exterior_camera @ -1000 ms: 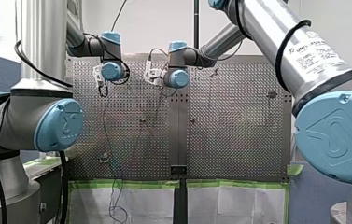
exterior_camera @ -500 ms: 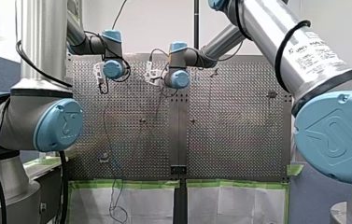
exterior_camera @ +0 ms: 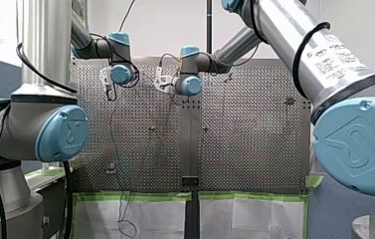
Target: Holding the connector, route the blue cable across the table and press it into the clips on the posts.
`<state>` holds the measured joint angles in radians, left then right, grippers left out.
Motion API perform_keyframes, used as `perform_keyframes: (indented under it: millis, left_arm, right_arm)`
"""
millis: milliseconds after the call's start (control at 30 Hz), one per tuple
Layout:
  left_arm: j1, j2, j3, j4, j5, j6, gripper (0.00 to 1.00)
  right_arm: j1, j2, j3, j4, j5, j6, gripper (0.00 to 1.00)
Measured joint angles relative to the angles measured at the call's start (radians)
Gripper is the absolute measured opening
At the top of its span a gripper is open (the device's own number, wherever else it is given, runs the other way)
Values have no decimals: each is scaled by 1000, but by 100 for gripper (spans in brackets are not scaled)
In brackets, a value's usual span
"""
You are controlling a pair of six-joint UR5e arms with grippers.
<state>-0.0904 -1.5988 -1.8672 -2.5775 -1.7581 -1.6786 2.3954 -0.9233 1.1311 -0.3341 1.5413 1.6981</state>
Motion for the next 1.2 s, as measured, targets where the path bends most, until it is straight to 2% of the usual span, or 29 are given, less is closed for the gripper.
perform_keyframes:
  millis: [233,467,867,1000,1200]
  left_arm:
    - [-20,1,-51,9,-44,26,0]
    - [-31,-8,-118,65,-73,24,0]
    - [-61,-107,-232,80,-76,22,0]
    - [-69,-138,-244,84,-73,21,0]
    - [-76,-151,-246,101,-48,13,0]
  right_arm:
    - [0,0,46,-1,2,-5,0]
    - [0,0,80,1,1,-7,0]
    - [0,-1,175,0,3,-23,0]
    - [0,-1,200,1,3,-31,0]
    - [0,-1,234,0,3,-38,0]
